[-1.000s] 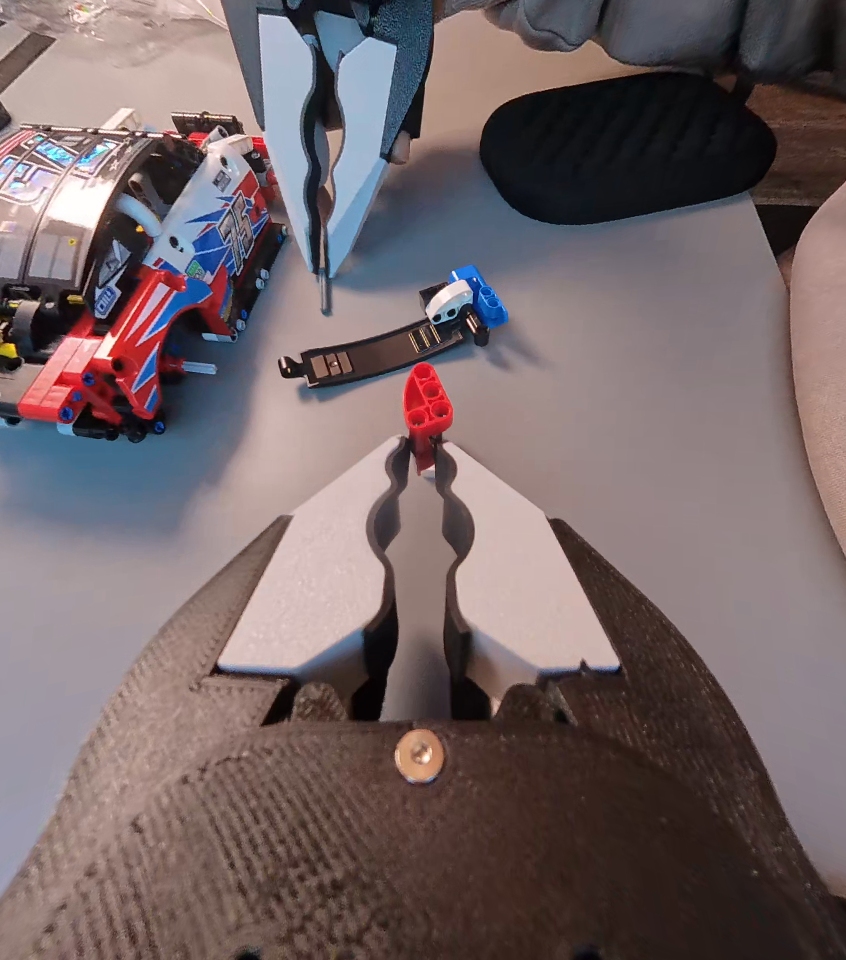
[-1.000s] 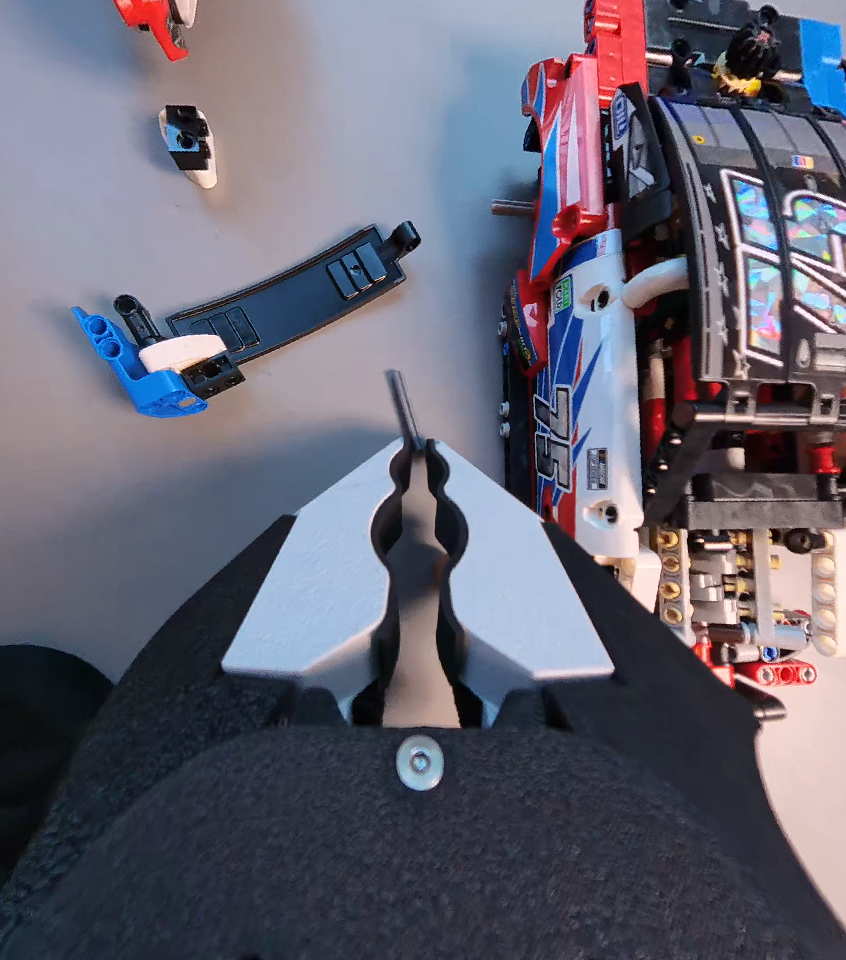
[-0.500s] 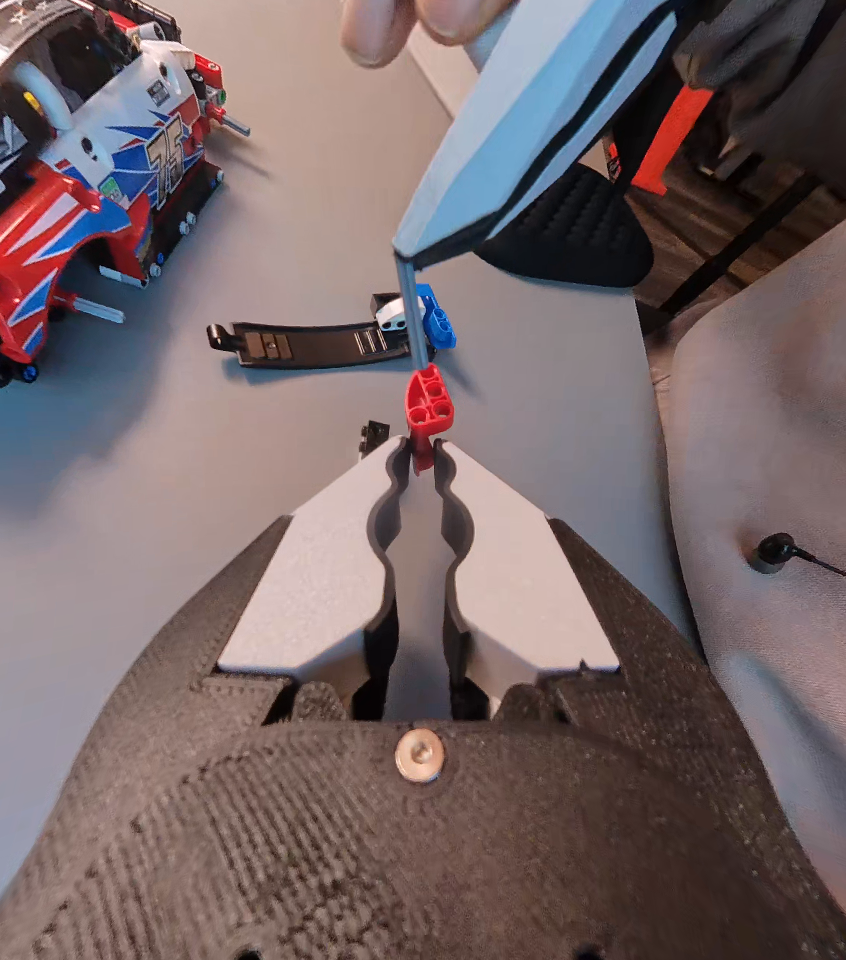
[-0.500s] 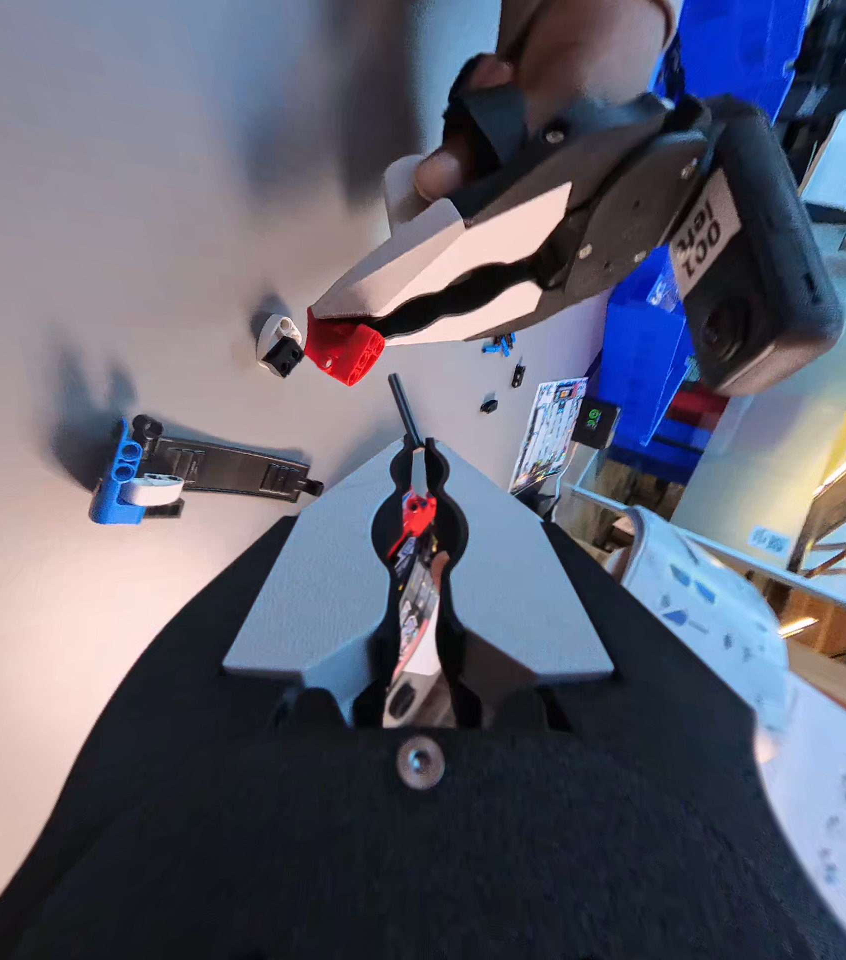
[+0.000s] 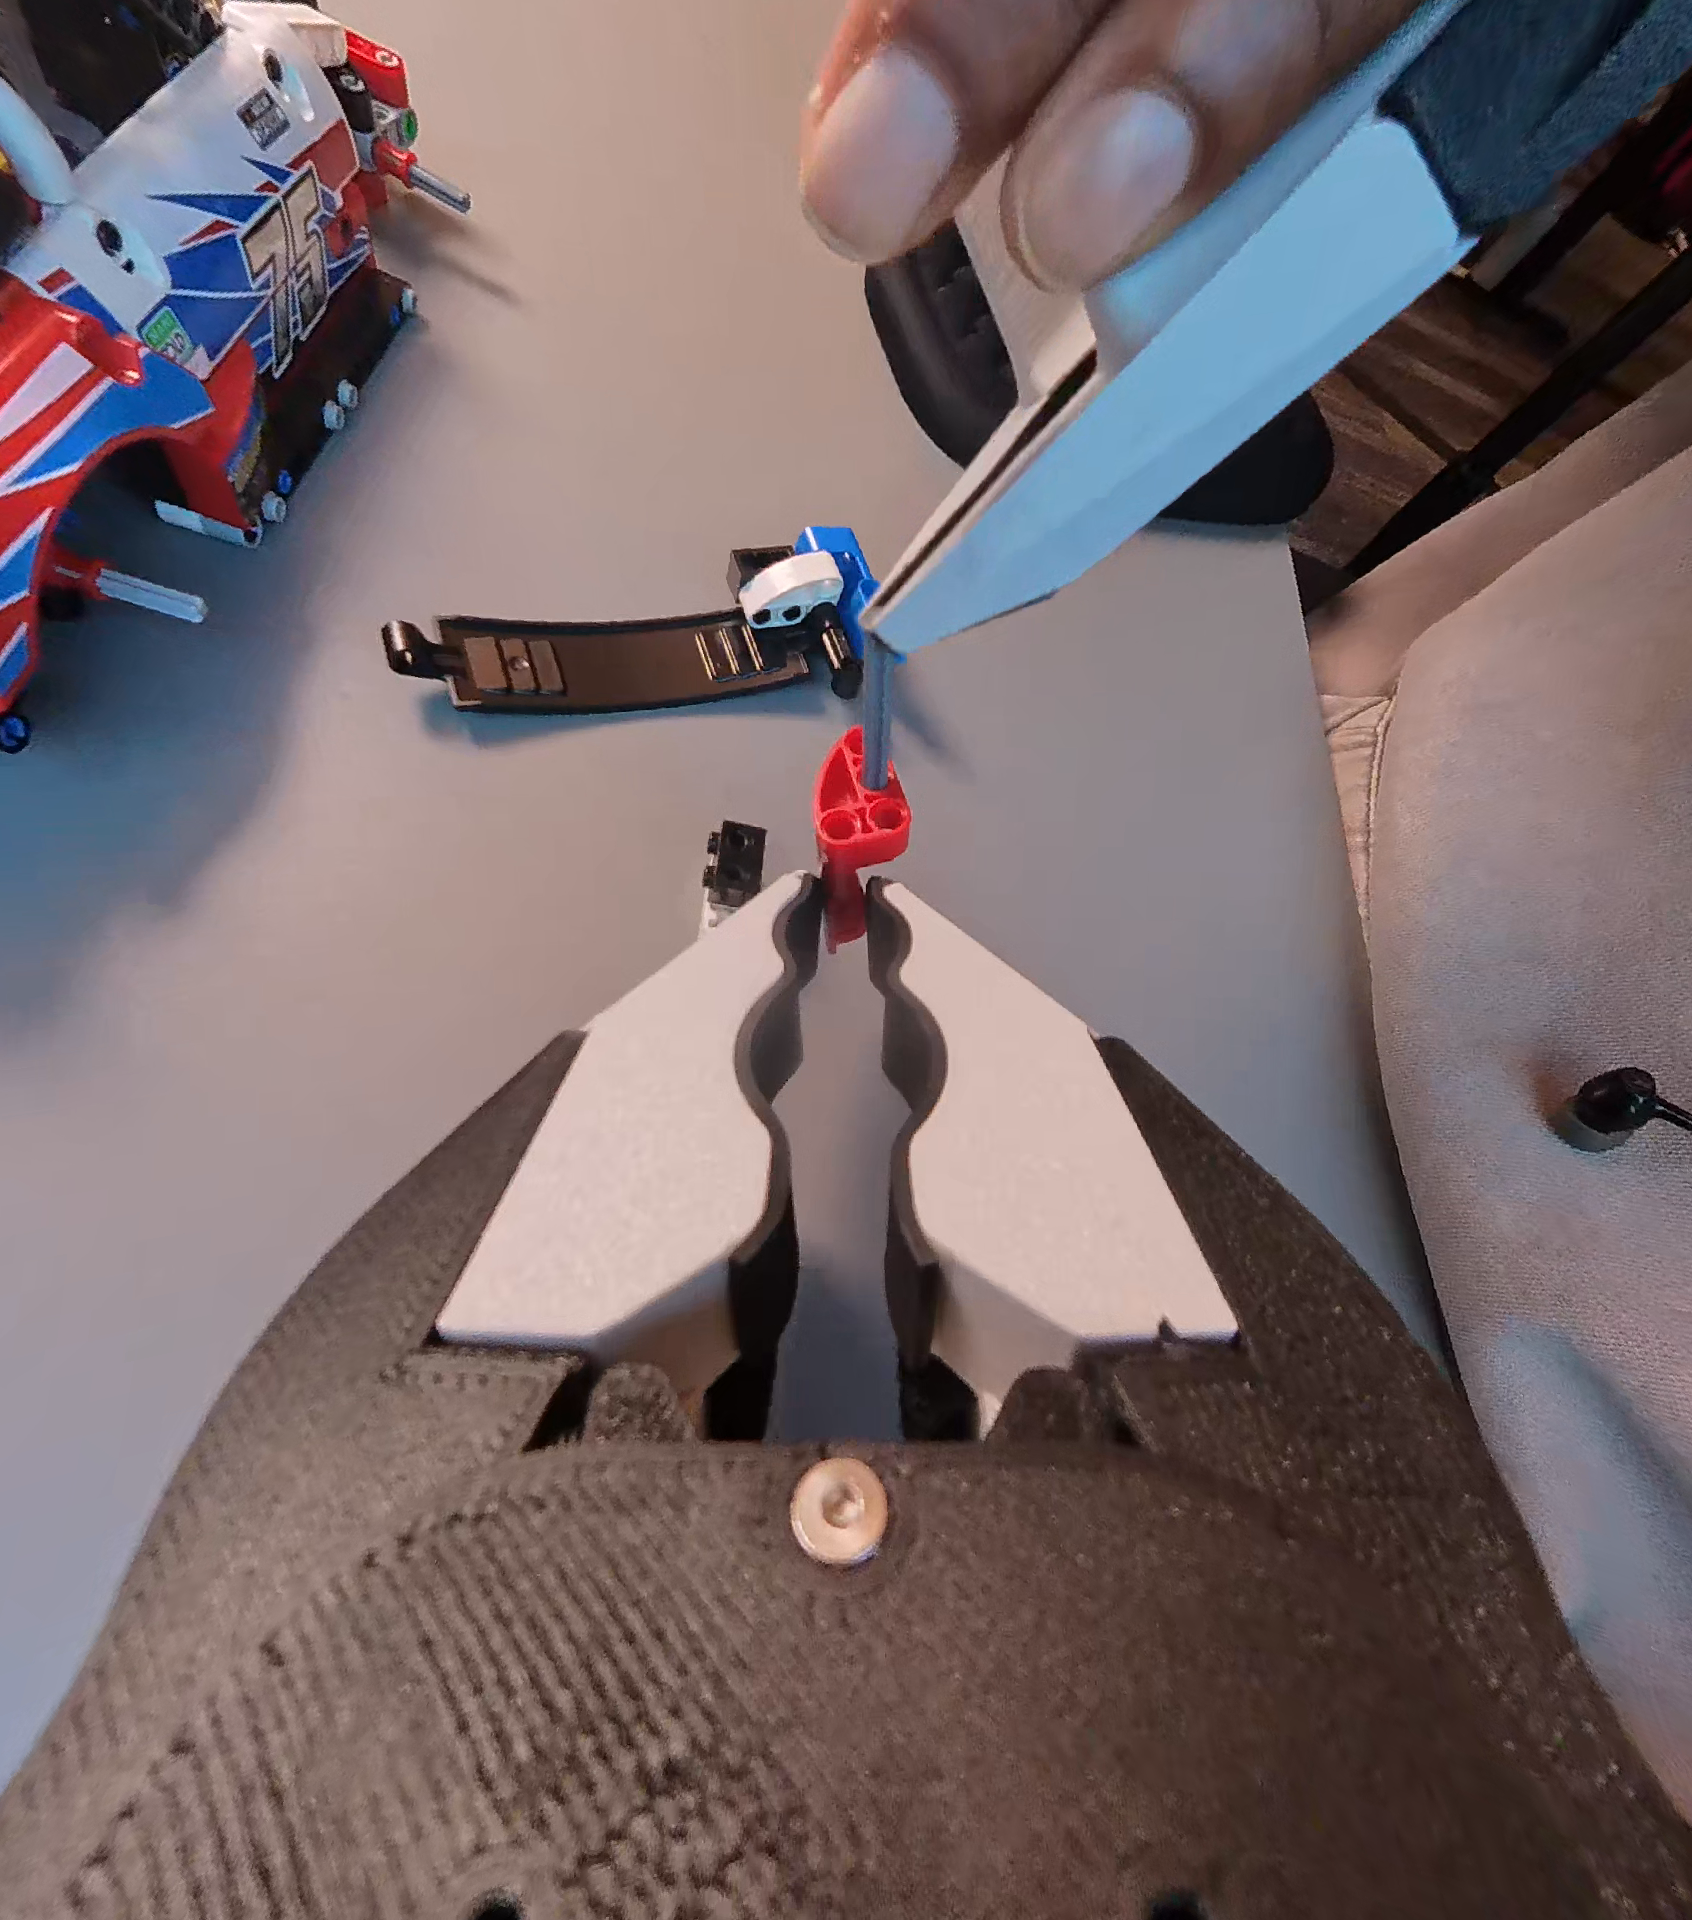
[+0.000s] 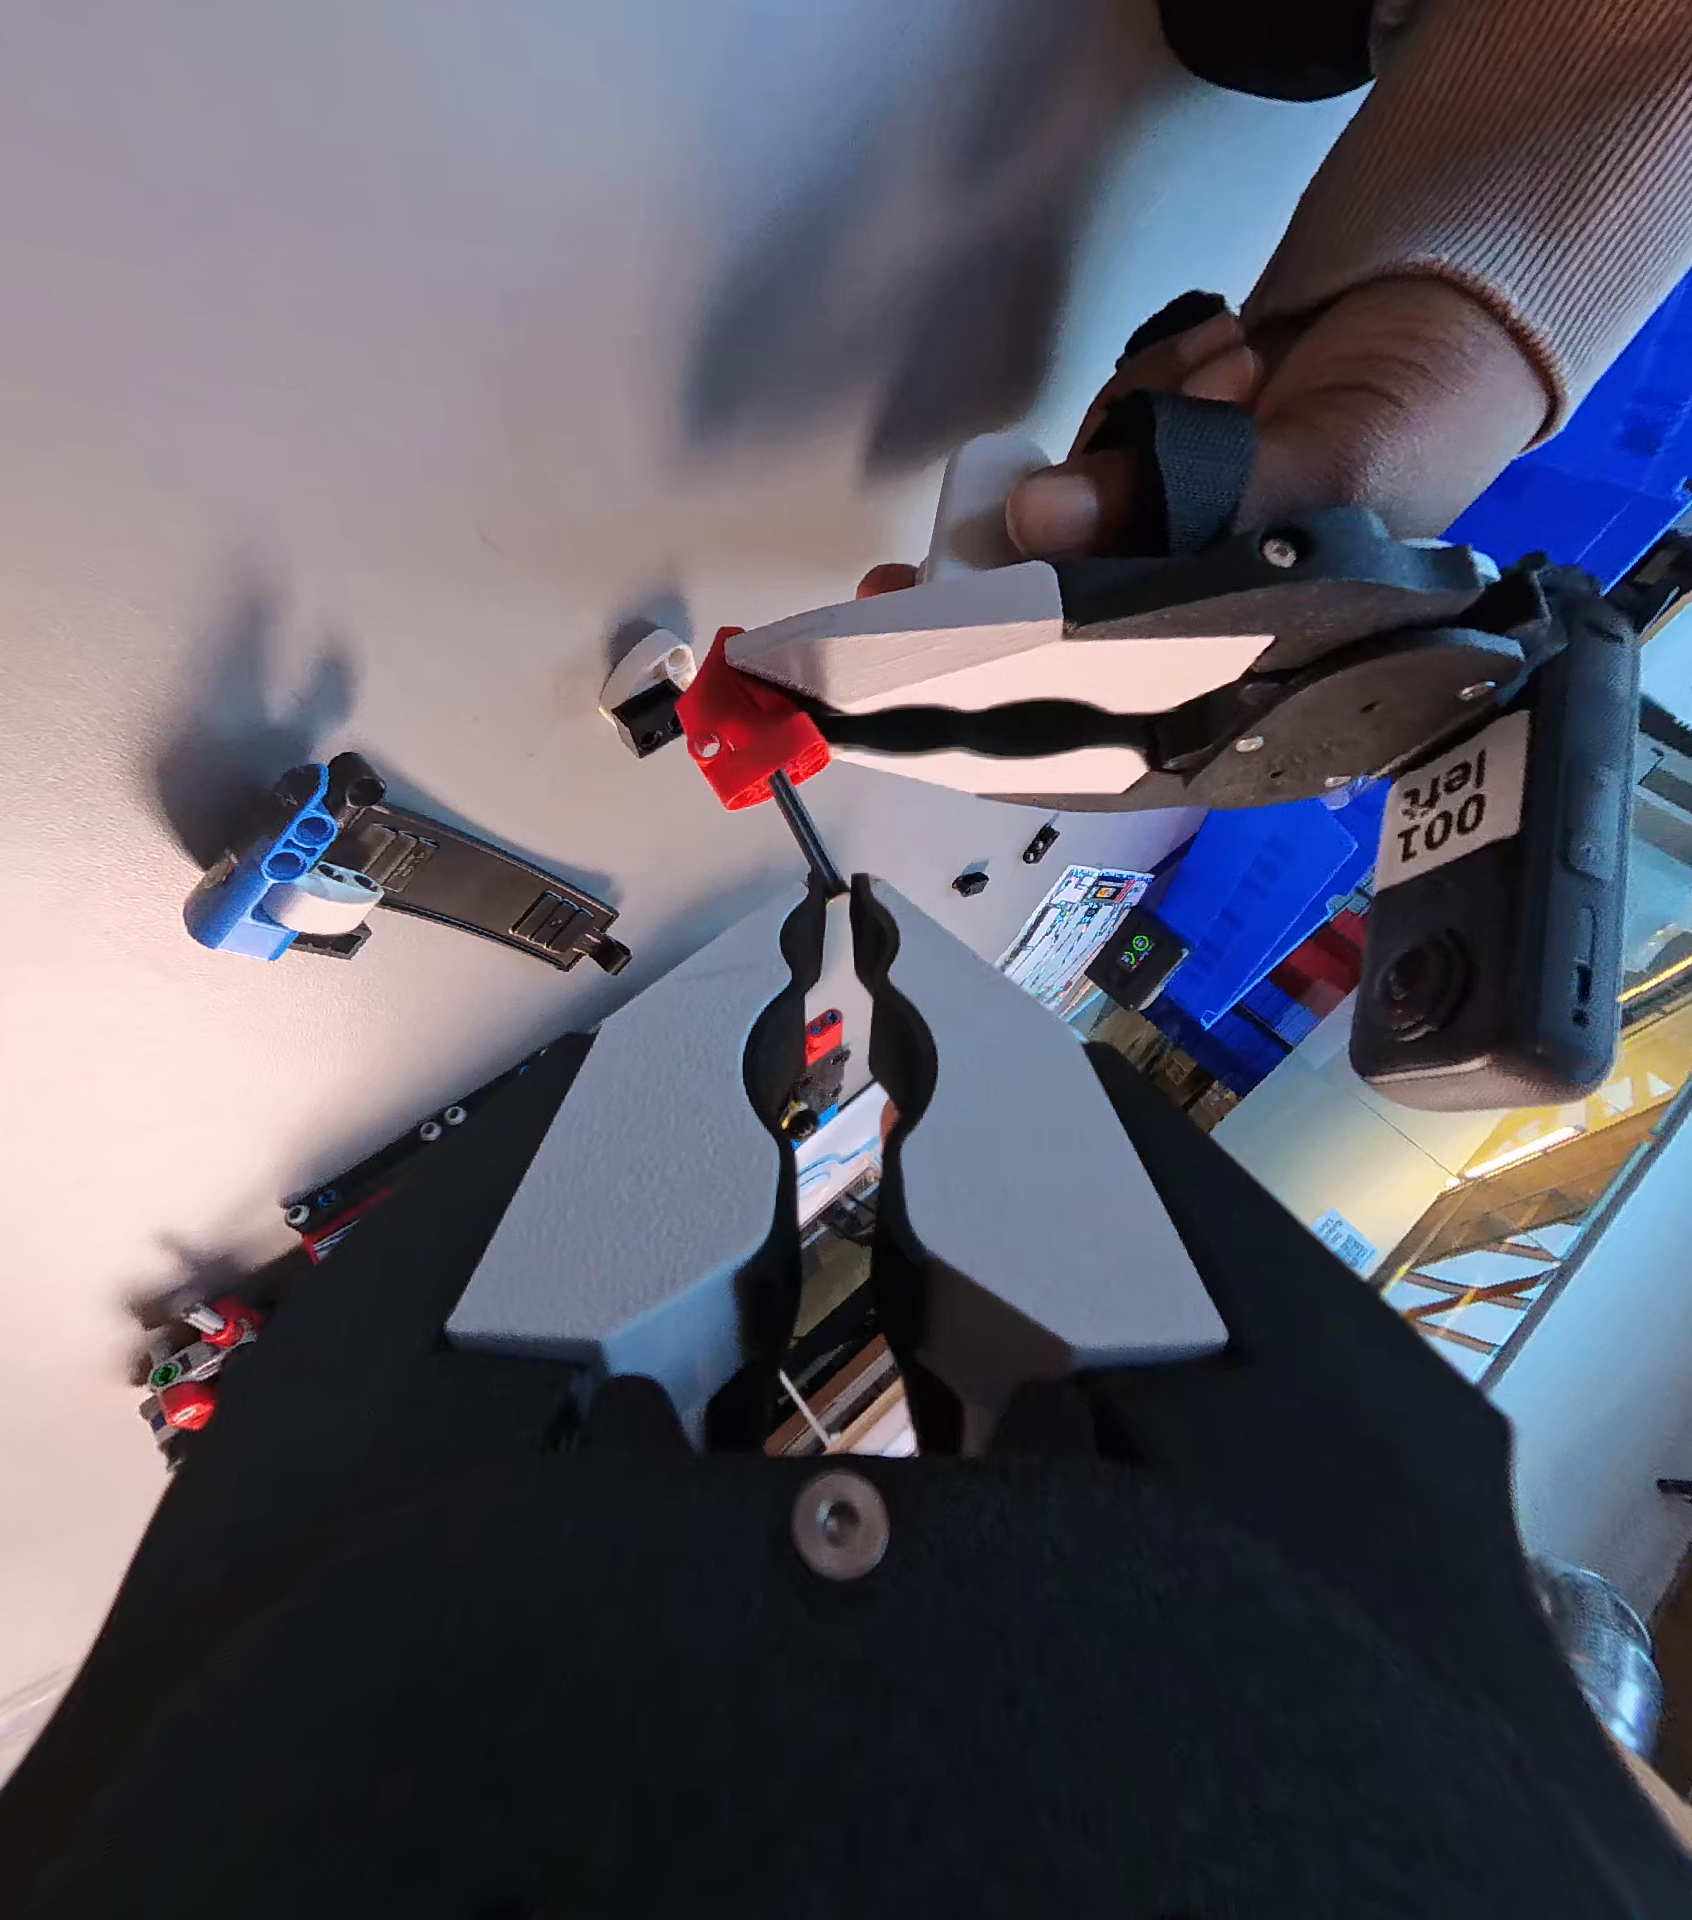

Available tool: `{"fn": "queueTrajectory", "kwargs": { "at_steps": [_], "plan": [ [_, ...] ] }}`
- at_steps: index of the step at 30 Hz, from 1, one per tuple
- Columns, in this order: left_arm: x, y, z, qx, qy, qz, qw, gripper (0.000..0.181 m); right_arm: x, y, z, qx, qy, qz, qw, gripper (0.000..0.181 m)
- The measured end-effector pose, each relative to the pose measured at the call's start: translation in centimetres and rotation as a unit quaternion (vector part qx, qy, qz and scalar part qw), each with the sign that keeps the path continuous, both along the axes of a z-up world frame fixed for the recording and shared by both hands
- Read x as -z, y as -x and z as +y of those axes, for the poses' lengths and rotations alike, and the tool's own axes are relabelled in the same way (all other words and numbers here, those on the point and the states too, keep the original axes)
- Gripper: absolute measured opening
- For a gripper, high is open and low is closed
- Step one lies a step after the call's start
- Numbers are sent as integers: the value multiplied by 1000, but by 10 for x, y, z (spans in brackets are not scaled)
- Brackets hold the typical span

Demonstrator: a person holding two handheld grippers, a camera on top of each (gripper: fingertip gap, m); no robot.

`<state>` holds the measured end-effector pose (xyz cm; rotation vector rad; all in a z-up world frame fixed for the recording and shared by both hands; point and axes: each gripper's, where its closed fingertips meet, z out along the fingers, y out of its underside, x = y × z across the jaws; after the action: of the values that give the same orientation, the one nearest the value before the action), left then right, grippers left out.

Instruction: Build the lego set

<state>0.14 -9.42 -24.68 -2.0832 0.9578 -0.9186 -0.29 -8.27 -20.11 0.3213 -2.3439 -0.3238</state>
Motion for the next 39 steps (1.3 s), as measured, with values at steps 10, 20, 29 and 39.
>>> {"fn": "queueTrajectory", "kwargs": {
  "at_steps": [10,20,29,39],
  "plan": [
    [-12,0,1,-8,-13,-31,999,6,-9,-1,-7,118,208,8,971,24],
    [-21,4,8,-19,-70,-33,997,6,-16,-5,-6,259,577,64,772,25],
    [-29,0,8,-8,-125,-38,991,6,-2,3,-3,290,707,42,644,22],
    [-29,1,13,-16,-140,-48,989,5,2,5,-2,281,726,43,627,10]
  ]
}}
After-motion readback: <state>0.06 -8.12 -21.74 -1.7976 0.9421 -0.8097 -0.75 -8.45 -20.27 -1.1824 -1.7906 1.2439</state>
